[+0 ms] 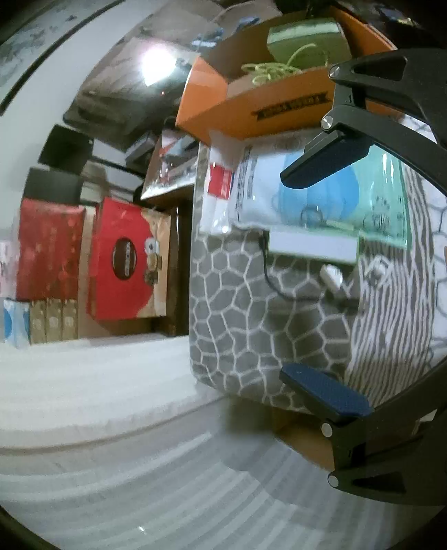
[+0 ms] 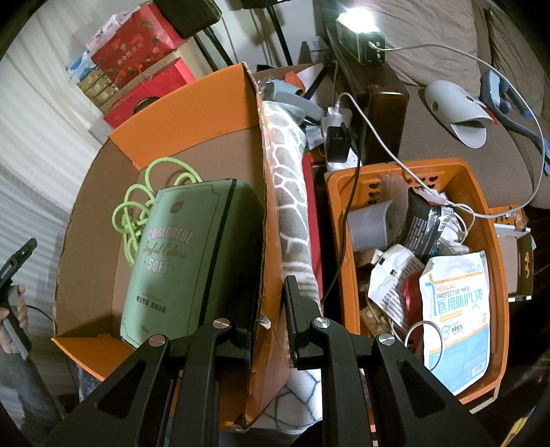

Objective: Organize objects
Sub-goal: 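Move the left gripper to the white-and-lime power bank and grasp it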

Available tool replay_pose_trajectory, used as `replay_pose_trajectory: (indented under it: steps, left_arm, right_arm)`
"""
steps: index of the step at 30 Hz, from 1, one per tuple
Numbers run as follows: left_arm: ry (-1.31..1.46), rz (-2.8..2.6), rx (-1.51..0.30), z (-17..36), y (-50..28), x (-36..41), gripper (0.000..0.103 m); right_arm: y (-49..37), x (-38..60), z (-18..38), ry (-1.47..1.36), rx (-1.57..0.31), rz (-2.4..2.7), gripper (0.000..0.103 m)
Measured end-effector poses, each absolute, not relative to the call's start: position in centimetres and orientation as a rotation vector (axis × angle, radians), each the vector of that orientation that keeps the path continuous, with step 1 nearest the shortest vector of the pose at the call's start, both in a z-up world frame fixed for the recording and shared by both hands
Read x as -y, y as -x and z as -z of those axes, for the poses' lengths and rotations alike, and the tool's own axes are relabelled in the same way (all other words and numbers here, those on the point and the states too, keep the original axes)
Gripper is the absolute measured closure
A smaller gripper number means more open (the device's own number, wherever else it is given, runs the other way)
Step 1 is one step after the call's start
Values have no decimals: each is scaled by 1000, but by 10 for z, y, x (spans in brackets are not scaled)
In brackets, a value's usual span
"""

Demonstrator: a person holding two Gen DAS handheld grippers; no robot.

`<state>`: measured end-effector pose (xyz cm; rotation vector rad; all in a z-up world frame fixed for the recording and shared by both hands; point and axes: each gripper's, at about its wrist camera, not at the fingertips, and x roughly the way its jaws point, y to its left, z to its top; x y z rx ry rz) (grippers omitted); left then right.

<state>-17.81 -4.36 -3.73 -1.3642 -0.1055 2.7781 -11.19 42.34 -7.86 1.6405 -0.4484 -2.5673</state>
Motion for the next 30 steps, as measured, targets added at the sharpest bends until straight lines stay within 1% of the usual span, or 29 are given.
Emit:
replay_pose_trajectory:
  steps: [9,13,17,23,27,29,30]
  left_arm:
    - [1403,-2795,121,58,187,69,1]
    - [1426,-2749,124,72,192,66,1]
    - [1429,-2711,81,83,199,50,2]
    - [1469,-2657,57,97,215,29,13]
    - [1511,-2618,71,107,225,24,25]
    - [1528,-2606,86,111,228,24,27]
    - [1534,-2597,96,113,230,23,30]
  right_arm:
    - [111,-424,80,-1645,449,2568,89]
    - [111,-424,81,-1645,449,2569,89]
    - [111,-425,84,-1650,449,2568,89]
    - [112,-424,85,-1663,448,2566,89]
    - [112,-423,85,-1667,446,2565,89]
    - [112,-423,85,-1667,446,2564,89]
    - [112,-423,85,-1668,446,2564,89]
